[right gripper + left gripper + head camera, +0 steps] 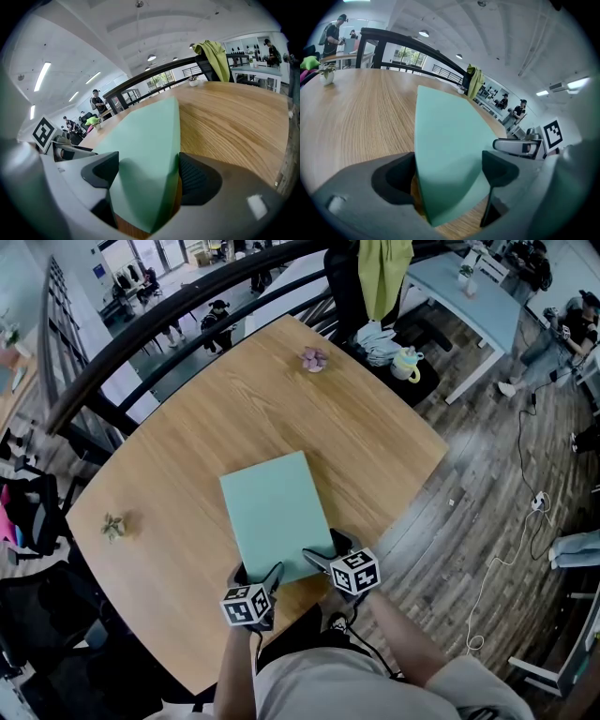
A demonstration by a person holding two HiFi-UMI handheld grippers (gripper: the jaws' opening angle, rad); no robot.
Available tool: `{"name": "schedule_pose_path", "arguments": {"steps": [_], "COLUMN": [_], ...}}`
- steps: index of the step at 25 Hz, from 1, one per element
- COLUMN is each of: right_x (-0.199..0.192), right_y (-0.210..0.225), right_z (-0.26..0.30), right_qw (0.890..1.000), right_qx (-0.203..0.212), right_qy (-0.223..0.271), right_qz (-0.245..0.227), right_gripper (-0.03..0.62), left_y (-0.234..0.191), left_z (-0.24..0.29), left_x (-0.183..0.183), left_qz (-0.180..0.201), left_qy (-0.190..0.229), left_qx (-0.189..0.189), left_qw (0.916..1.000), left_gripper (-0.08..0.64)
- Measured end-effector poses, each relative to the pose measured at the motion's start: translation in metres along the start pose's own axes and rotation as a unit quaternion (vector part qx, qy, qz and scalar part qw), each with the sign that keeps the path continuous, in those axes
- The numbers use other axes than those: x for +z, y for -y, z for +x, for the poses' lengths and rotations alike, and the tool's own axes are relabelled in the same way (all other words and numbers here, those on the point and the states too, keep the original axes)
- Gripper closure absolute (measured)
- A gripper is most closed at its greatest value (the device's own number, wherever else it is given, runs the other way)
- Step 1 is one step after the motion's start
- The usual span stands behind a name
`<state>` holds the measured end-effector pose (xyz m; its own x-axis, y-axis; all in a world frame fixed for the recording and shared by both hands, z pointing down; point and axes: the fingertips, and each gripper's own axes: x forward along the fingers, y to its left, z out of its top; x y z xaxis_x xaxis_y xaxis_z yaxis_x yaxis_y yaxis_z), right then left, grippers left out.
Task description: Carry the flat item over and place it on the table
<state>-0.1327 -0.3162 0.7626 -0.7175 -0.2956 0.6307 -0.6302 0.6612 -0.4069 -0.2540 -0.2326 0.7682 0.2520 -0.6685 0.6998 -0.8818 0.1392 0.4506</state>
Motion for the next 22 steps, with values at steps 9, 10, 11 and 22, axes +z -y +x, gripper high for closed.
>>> {"name": "schedule_pose_path", "arguments": {"steps": [9,10,11,22], "right_x": [-0.001,-0.002,-0.003,-0.025], "right_y": [0.005,0.006,0.007,0.002], "right_z": [-0.013,-0.016,-0.018,-0.049], "right_qw": [1.0,1.0,1.0,1.0], "right_qx": [-0.013,-0.015,-0.017,-0.018], "right_qy": [0.014,0.014,0.015,0.013], "right_qz": [-0.011,-0.012,-0.013,-0.02], "right_gripper": [0.23,0.237,0.244,0.299], "left_y": [-0.006,-0.008,-0.009,0.001], "left_z": [-0.009,-0.011,-0.014,-0.04], "left_x": [0.006,0.006,0.005,-0.021], "left_qz": [0.004,0.004,0.005,-0.001], "left_qy": [0.03,0.033,0.036,0.043], "left_qx": [0.03,0.034,0.038,0.056], "left_qw": [0.9991,0.9989,0.9986,0.9975], "left_gripper": [0.098,0.098,0.106,0.115]}}
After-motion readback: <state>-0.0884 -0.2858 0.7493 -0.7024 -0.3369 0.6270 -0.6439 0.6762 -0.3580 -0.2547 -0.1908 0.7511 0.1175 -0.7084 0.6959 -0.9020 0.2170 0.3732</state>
